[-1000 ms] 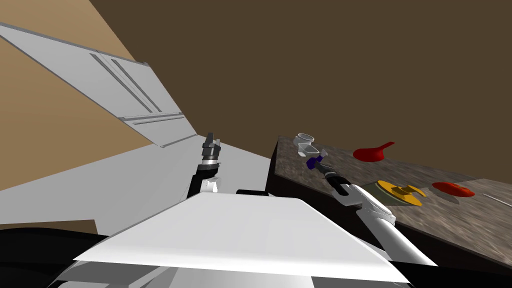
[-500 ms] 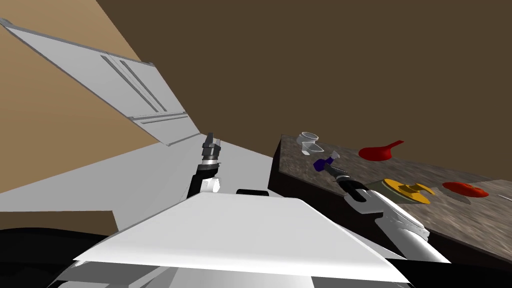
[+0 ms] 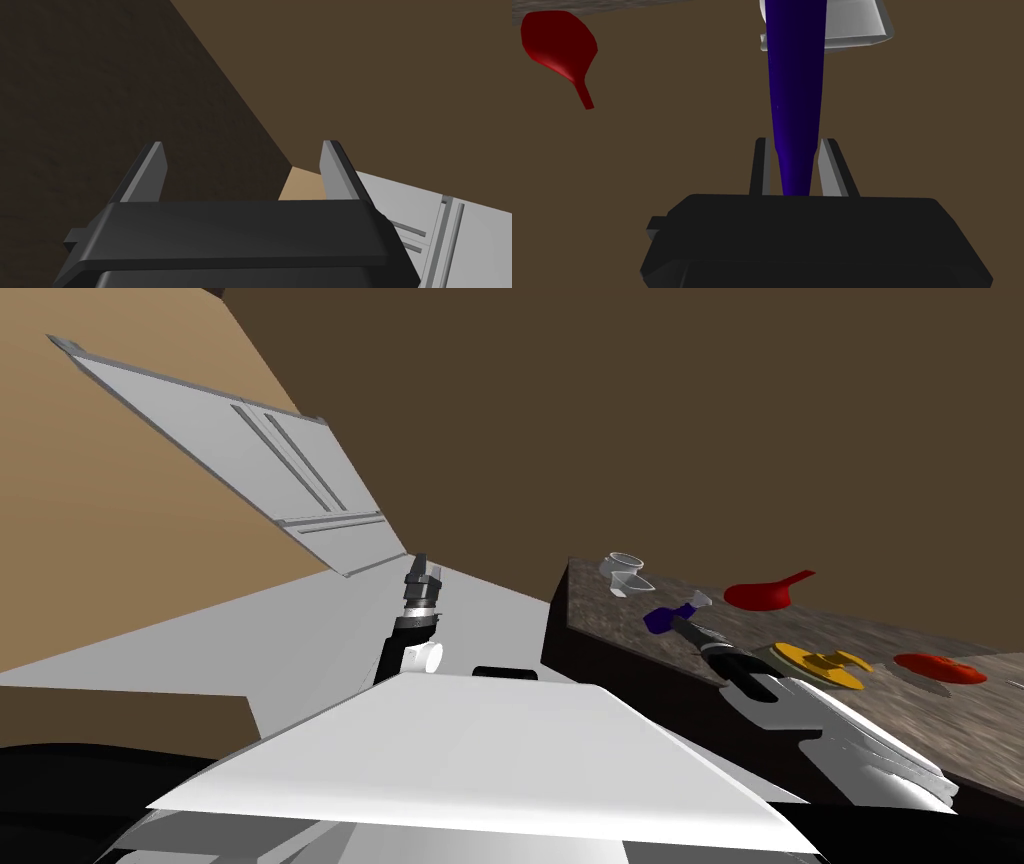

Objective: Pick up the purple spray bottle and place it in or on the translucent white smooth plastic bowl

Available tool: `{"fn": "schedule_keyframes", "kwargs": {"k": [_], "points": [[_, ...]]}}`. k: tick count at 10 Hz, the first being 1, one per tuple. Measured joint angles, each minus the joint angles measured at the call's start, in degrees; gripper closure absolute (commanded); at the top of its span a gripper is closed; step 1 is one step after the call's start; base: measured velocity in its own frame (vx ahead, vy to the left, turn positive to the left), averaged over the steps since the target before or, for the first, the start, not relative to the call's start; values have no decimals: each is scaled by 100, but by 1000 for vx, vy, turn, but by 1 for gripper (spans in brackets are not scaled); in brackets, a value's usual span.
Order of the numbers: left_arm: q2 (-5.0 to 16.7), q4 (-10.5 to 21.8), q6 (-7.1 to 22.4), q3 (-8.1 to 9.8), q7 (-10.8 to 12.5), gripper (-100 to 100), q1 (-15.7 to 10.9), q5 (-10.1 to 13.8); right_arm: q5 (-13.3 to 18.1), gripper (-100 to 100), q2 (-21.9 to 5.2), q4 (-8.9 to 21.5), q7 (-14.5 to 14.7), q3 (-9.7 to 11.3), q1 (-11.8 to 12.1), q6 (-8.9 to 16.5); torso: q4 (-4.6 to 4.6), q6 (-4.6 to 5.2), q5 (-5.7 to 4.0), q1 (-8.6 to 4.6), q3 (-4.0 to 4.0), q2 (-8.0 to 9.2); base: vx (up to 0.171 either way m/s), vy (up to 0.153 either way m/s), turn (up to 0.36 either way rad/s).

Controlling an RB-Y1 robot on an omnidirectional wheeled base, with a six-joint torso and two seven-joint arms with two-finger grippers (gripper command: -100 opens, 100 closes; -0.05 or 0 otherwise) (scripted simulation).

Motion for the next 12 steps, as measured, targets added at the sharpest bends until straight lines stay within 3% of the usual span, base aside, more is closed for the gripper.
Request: {"fn": "schedule_keyframes", "kwargs": {"k": [5, 12], "points": [[1, 0, 0, 1, 0, 0, 1, 0, -459, 100, -569, 225, -438, -343, 238, -17, -3, -17, -1, -27, -20, -41, 7, 27, 71], [2, 0, 0, 2, 0, 0, 2, 0, -472, 100, -1455, 317, -809, -253, 339, 204, -21, -28, -12, -68, -56, -95, 115, -85, 131]]}}
